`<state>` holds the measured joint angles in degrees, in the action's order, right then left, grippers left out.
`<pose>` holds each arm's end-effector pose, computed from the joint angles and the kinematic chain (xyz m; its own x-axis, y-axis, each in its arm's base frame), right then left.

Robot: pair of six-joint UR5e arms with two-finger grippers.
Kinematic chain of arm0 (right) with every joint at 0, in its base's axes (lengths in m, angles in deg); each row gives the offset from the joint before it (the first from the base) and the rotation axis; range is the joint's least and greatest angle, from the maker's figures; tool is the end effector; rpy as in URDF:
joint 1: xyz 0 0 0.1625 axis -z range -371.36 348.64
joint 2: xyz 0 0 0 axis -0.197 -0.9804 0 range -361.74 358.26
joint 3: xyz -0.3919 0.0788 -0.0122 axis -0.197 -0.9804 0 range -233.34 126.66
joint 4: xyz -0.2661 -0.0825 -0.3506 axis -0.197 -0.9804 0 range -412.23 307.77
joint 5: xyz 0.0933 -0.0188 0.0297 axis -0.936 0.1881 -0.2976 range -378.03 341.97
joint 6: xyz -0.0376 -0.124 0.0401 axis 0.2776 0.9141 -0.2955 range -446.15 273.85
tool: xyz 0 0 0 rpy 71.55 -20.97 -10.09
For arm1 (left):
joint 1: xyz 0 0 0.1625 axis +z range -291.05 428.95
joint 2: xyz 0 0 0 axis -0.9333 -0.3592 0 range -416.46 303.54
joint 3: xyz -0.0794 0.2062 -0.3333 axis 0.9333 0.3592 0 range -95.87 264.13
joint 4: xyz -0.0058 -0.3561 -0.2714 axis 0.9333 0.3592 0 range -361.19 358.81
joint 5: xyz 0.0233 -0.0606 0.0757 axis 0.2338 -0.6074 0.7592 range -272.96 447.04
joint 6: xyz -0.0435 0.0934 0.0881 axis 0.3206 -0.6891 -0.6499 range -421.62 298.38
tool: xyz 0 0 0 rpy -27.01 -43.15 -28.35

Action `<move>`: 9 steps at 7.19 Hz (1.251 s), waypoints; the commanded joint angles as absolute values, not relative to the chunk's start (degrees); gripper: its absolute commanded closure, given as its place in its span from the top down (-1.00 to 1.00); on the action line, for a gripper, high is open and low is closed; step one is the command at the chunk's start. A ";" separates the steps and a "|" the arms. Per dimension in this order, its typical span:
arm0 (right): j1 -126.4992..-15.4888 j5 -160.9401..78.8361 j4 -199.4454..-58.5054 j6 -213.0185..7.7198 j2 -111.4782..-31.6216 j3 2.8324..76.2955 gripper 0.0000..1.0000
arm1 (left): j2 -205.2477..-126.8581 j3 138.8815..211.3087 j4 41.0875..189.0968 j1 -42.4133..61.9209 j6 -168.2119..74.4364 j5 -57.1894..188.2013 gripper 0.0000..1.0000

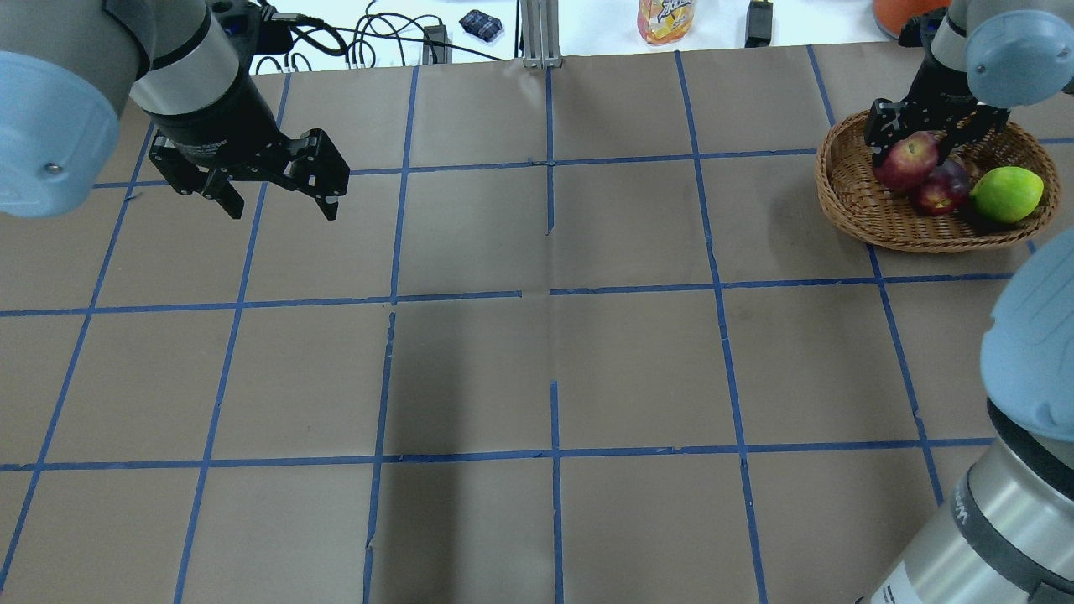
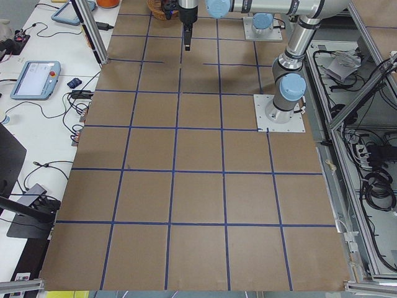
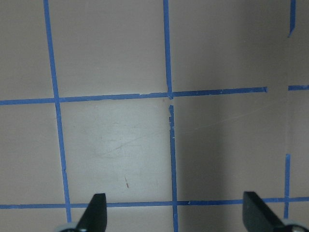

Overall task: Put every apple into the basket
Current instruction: 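Lower the red apple into the basket and open the right gripper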

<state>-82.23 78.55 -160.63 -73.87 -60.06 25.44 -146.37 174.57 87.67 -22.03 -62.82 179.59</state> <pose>-0.1199 -0.7051 0.2150 -0.9881 0.1135 0.1042 0.1201 0.9910 0.0595 -0.1363 -0.5261 0.4257 -0.9983 0.0375 -0.0447 0.0381 0.9992 -0.0127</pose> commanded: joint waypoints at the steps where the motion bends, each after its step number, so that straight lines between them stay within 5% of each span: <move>1: -82.03 78.13 -160.86 -73.76 -58.35 25.49 -0.56 | -146.37 174.57 87.67 -21.93 -62.76 179.59 1.00; 2: -82.03 77.95 -160.86 -72.89 -58.00 25.58 0.97 | -146.37 174.57 87.67 -21.93 -62.85 179.59 1.00; 5: -82.11 78.47 -156.84 -73.14 -60.35 25.32 1.00 | -146.37 174.48 87.67 -21.93 -62.85 179.59 1.00; 9: -92.17 77.51 -137.16 -83.37 -77.39 25.49 1.00 | -146.46 174.48 87.67 -21.93 -62.76 179.50 1.00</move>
<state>-87.33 77.63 -141.58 -78.20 -73.11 25.38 -146.37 174.54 87.63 -21.93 -62.83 179.53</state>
